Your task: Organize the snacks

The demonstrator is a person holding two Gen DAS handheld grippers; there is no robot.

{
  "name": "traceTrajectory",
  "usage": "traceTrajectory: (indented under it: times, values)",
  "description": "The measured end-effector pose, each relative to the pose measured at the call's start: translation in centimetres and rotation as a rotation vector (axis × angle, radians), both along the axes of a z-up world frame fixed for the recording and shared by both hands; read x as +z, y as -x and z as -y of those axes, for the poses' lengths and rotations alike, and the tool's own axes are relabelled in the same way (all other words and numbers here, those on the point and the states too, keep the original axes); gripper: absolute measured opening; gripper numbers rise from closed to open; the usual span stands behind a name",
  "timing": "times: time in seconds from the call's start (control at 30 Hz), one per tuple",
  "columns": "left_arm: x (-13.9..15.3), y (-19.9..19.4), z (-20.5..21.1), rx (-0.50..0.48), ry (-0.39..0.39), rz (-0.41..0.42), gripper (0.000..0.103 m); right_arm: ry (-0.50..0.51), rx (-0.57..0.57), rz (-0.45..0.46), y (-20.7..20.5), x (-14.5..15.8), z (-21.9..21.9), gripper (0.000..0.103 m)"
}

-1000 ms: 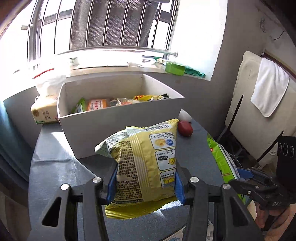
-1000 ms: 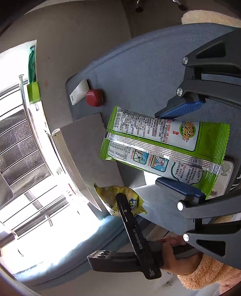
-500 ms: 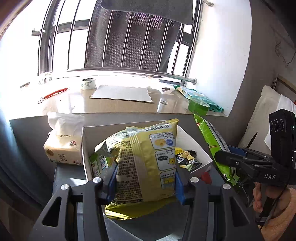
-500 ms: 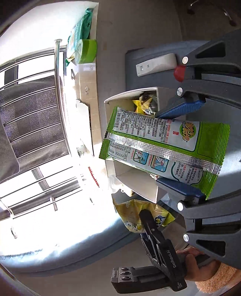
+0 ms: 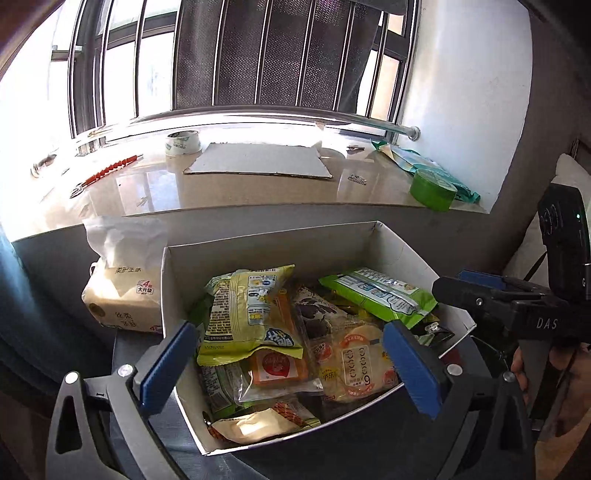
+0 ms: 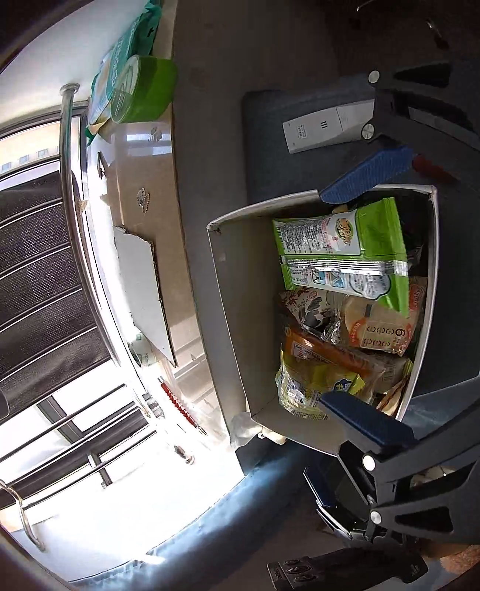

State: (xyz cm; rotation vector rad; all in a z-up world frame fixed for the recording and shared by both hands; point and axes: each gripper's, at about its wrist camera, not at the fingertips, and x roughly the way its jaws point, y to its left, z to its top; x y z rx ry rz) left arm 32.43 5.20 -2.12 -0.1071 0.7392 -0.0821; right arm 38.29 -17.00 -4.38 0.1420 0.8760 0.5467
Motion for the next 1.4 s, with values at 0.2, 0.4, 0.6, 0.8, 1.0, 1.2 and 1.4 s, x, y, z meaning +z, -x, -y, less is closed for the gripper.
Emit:
traceTrajectory:
  times: [0.2, 0.4, 0.6, 0.8, 1.0, 1.2, 1.4]
  values:
    - [1.1, 3.0, 0.3, 0.01, -0.005, 0.031, 0.103, 0.04, 0.002, 0.109, 3.1, 1.3, 0.0, 0.103]
    - [3.3, 9.1, 1.4, 0.127, -0.097, 0.127, 0.103, 0.133, 0.027, 0.349, 9.3, 4.8, -0.4, 0.103]
    - [5.4, 16.9, 2.0, 0.113, -0.034, 0.229, 0.103, 0.114, 0.016, 0.451, 16.1, 7.6, 1.1, 0.103]
    - [5.4, 23.6, 3.2, 0.138, -0.034, 0.226, 0.103, 0.037, 0.03, 0.462, 23.6, 8.4, 3.4, 0.103]
    - [3.4, 29.5, 4.8, 0.175, -0.03, 0.213, 0.103, 0.097, 0.021, 0.385, 29.0, 5.3, 4.8, 0.103]
    - [1.0, 31.7, 6.6, 0.142, 0.012, 0.148, 0.103, 0.109, 0.004, 0.312, 32.3, 2.6, 6.2, 0.103]
    - [0.8, 31.8, 7.2, 0.145, -0.003, 0.152, 0.103, 0.069, 0.035, 0.318, 32.9, 3.2, 6.1, 0.103]
